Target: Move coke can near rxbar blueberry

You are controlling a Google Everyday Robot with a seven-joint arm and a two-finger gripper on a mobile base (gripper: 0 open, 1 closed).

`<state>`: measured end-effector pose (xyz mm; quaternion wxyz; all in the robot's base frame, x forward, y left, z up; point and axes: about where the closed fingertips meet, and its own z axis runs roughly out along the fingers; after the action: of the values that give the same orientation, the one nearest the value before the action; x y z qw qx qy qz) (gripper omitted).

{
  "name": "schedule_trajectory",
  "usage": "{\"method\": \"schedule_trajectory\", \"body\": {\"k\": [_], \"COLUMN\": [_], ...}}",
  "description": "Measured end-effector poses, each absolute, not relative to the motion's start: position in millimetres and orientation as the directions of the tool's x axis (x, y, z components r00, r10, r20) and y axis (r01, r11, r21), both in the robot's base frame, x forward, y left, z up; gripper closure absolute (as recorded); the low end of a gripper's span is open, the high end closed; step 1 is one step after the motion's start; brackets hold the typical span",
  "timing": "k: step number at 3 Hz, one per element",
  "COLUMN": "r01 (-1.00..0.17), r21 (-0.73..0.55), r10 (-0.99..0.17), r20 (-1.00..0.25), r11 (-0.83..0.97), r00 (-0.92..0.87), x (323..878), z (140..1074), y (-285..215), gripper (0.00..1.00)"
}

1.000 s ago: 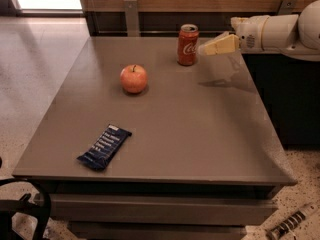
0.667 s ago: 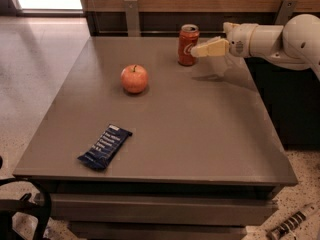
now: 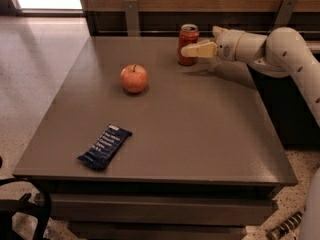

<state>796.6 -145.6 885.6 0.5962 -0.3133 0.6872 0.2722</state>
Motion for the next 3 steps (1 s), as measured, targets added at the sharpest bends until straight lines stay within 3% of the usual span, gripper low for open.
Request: {"method": "schedule_trajectory", "body": {"k": [1,3], "r01": [-0.766,-0.772], "r21": [0.003,0.005], "r10": [-0.091,-0.089], "r20": [-0.993,-0.993], "r11": [0.643,0.635], "r00": [-0.08,-0.08], "x": [804.0,805.3], "z": [882.5,881.1], "y": [-133.6,-126.1], "gripper": [0.18,0.64]}}
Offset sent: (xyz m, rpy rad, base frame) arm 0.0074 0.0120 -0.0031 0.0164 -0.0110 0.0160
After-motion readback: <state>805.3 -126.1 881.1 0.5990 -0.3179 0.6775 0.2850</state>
